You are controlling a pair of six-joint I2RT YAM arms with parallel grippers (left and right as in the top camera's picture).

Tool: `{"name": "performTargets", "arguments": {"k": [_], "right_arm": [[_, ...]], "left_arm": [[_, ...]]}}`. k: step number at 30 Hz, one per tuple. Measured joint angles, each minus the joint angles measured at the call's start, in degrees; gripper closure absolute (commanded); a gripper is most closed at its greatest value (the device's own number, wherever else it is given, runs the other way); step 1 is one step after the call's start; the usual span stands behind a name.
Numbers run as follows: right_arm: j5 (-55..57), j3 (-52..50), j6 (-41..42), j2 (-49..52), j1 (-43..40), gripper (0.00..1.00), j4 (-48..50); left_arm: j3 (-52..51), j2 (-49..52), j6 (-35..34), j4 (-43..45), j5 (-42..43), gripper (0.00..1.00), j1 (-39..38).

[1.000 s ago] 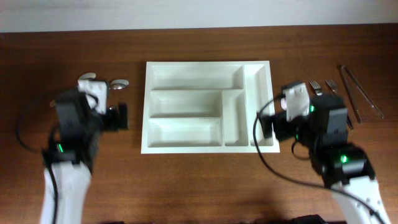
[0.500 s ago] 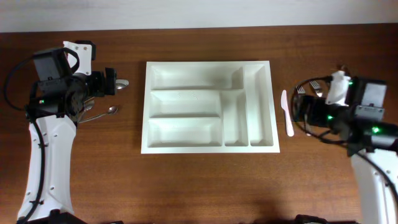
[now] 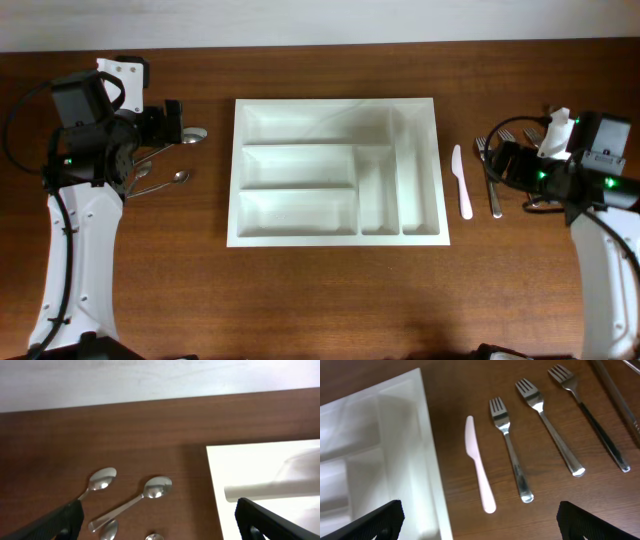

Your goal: Pack container

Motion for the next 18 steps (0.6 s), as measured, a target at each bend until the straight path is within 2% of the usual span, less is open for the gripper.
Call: {"name": "performTargets", "arguments": {"k": [13, 18], "right_arm": [[4.94, 17.73, -6.80, 24.22, 0.09, 0.00, -10.60], [6.88, 21.29, -8.00, 29.64, 0.76, 0.00, -11.85]], "left_arm": [[0.00, 0.02, 0.00, -3.56, -0.20, 0.01, 0.00], [0.00, 0.02, 0.00, -3.56, -0.20, 0.01, 0.00]]}}
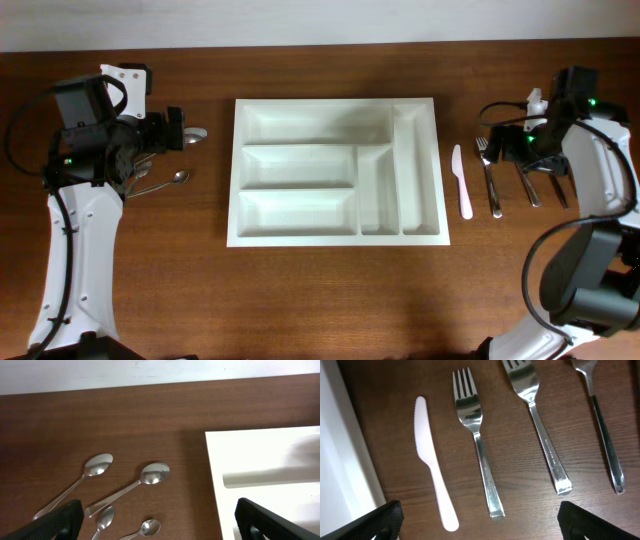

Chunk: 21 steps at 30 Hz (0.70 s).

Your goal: Pack container

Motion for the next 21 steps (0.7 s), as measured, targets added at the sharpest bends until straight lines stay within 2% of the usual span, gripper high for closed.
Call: {"name": "performTargets", "arguments": {"k": [11, 21], "right_arm": [[2.40, 0.72, -6.25, 2.34, 7.72, 0.01, -0.98], [3.28, 0.81, -7.21, 7.08, 8.04, 0.01, 0.04]], "left_arm": [[0.00, 0.00, 0.00, 0.00, 0.00, 0.01, 0.00], [0.00, 0.00, 0.00, 0.00, 0.00, 0.01, 0.00]]}}
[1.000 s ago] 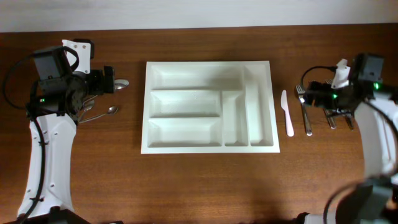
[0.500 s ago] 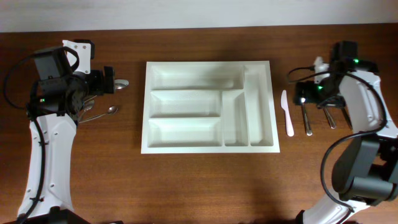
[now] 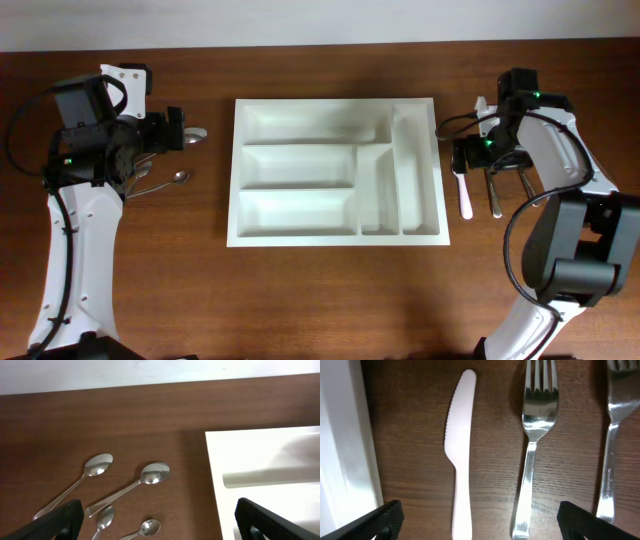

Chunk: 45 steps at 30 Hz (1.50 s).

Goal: Pack container
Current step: 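Lower right gripper and grasp the white plastic knife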

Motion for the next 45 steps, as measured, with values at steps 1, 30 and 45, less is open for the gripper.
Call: {"name": "performTargets", "arguments": {"k": [1, 30, 45], "right_arm": [[0.02, 0.02, -0.02, 0.37, 0.00, 0.01, 0.04], [-1.07, 0.02, -0.17, 8.79, 1.03, 0.35, -1.01], [-0.42, 0.52, -0.20, 9.49, 1.03, 0.67, -1.73]], "left_arm": [[0.00, 0.00, 0.00, 0.00, 0.00, 0.01, 0.00], [0.00, 0.00, 0.00, 0.00, 0.00, 0.01, 0.00], [0.00, 0.00, 0.00, 0.00, 0.00, 0.01, 0.00]]}}
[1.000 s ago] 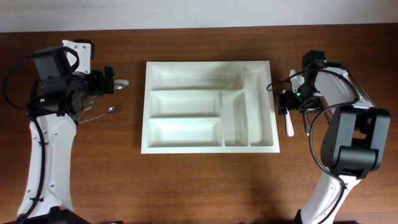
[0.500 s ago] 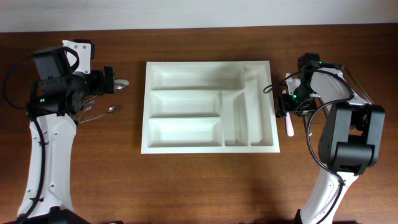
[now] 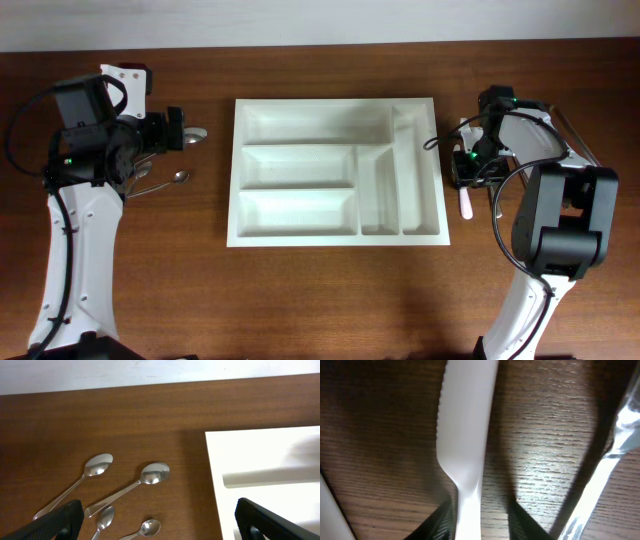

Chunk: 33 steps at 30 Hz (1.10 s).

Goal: Pack container
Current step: 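Lower right gripper and grasp the white plastic knife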

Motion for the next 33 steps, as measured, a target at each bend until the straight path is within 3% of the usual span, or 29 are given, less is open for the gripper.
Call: {"name": "performTargets", "arguments": {"k": [10, 16, 20, 33], "right_arm": [[0.15, 0.00, -0.04, 0.02, 0.00, 0.80, 0.07], [0.17, 0.00, -0.07, 0.04, 0.00, 0.82, 0.22], [0.20, 0.00, 0.13, 0.04, 0.00, 0.89, 0.33], [0.13, 0.44, 0.35, 0.20, 0.00, 0.90, -0.20]], "left_arm": [[0.00, 0.00, 0.00, 0.00, 0.00, 0.01, 0.00], [0.00, 0.00, 0.00, 0.00, 0.00, 0.01, 0.00], [0.00, 0.00, 0.00, -0.02, 0.00, 0.01, 0.00], [0.00, 0.00, 0.00, 0.00, 0.00, 0.01, 0.00]]}}
